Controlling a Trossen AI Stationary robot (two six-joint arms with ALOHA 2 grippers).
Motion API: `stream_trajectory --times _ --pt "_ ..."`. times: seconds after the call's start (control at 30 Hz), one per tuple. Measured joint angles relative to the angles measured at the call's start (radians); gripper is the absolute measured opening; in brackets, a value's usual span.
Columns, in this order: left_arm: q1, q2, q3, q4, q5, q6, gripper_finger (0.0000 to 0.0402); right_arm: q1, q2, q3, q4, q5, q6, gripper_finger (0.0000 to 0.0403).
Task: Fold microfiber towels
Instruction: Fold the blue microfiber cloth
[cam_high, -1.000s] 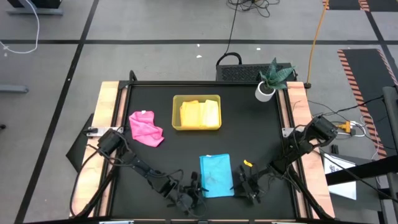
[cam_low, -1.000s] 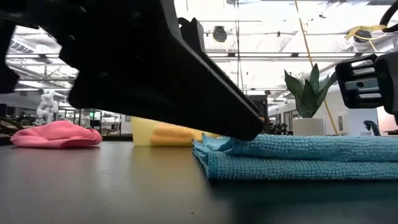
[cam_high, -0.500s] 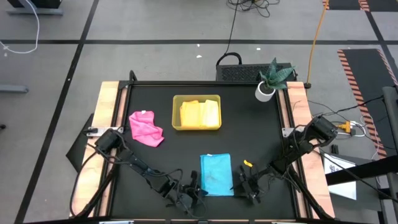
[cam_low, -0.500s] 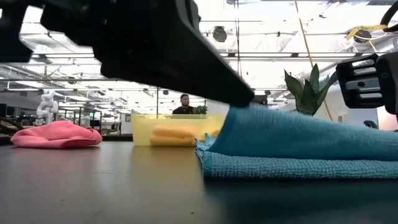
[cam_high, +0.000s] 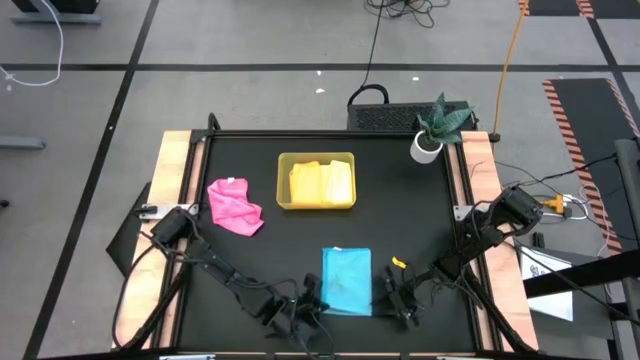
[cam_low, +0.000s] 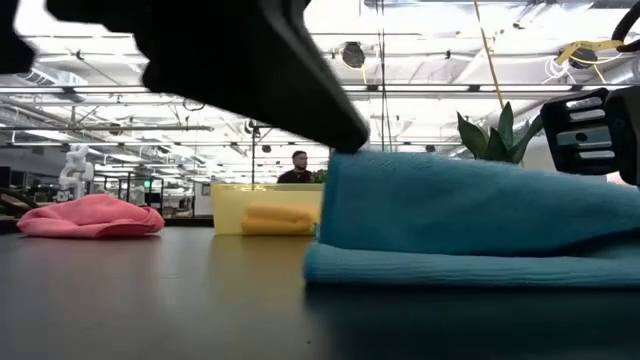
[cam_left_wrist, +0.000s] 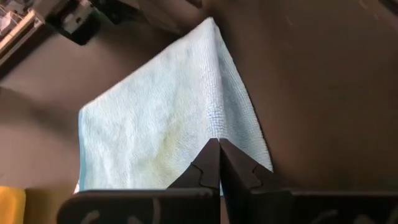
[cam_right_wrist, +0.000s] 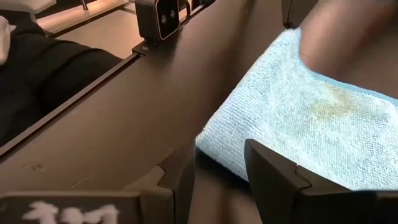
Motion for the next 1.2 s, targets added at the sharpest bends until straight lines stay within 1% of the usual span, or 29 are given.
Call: stream_trajectory --times 0.13,0.3,0.47,0.6,0.7,0.87,0.93,1.0,1.1,1.2 --pt "-0.011 0.000 0.001 0.001 -0.001 0.023 0.0006 0.000 0.000 0.000 0.000 0.000 0.000 0.0130" --pt "-0.021 0.000 0.034 0.007 -0.006 0.045 0.0004 0.000 0.000 0.000 0.000 0.000 0.000 0.0130" --pt "-0.018 0.007 0.019 -0.035 0.001 -0.023 0.0010 0.000 0.000 0.000 0.000 0.000 0.009 0.0130" --pt "-0.014 0.020 0.010 -0.045 0.049 -0.087 0.0009 0.000 0.000 0.000 -0.003 0.000 0.023 0.0130" --pt "-0.011 0.021 0.010 -0.042 0.061 -0.123 0.0032 0.000 0.000 0.000 -0.007 0.001 0.023 0.0130" --pt "-0.002 0.019 0.014 -0.061 0.056 -0.158 0.0109 -0.016 0.000 -0.001 0.010 0.002 0.064 0.0130" --pt "0.007 0.019 0.028 -0.055 0.055 -0.159 0.0138 -0.041 0.000 -0.001 0.033 0.002 0.108 0.0130" --pt "0.022 0.017 0.040 -0.021 0.056 -0.163 0.0158 -0.077 0.000 -0.001 0.046 0.004 0.159 0.0130" --pt "0.059 0.021 0.042 0.035 0.122 -0.200 0.0167 -0.132 0.001 -0.001 0.044 0.031 0.236 0.0126" --pt "0.092 0.039 0.038 0.007 0.183 -0.255 0.0154 -0.184 0.024 0.000 0.031 0.061 0.281 0.0109"
